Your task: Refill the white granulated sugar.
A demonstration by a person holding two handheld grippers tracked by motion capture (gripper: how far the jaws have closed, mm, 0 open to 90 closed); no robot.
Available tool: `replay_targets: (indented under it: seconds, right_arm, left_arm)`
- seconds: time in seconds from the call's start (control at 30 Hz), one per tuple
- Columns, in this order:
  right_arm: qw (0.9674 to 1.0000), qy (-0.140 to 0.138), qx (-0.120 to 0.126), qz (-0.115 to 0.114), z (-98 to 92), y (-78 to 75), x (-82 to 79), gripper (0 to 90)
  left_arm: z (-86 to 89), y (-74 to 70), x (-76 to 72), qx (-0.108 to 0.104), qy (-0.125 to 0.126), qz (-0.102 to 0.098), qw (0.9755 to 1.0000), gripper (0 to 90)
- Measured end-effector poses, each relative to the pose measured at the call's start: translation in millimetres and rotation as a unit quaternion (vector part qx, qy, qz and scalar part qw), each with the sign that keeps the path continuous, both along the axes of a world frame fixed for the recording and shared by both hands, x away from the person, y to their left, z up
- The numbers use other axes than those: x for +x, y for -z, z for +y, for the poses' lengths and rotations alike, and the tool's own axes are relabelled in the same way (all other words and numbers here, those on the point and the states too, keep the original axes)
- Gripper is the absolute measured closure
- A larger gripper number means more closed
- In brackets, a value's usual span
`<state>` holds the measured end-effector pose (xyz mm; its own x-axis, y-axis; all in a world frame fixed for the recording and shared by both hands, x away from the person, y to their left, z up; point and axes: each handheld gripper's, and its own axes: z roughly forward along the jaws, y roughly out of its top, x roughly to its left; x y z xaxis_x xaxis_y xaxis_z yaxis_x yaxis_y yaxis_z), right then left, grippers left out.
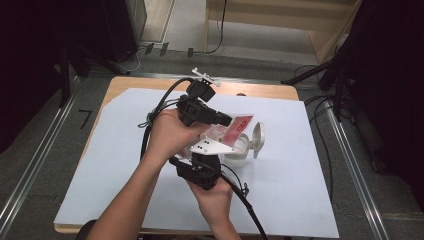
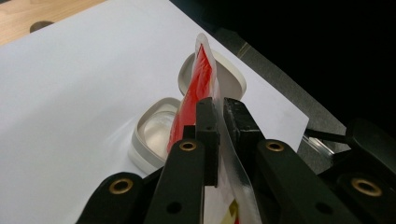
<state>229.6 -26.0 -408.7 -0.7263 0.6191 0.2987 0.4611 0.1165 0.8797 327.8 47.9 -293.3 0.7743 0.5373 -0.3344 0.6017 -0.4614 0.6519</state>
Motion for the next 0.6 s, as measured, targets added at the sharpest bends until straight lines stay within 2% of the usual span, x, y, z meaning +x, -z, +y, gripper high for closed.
replay_targets:
  seconds: [0.1, 0.27, 0.6]
  right_arm:
    - [1.0, 0.003, 0.002, 0.0, -1.5, -0.3, 2.1, 64.6]
    - [1.0, 0.006, 0.004, -0.001, -3.7, -1.0, 6.1, 64.6]
    - [0.9998, 0.01, 0.011, 0.009, -4.0, -2.8, 12.0, 64.6]
  left_arm:
    - [-2.6, -1.7, 0.9, 0.009, 0.0, -0.007, 0.9999, 85.5]
    - [-5.1, -2.5, 4.5, 0.007, 0.0, -0.011, 0.9999, 85.4]
    - [-8.0, -4.5, 9.0, 0.018, -0.002, -0.014, 0.9997, 85.4]
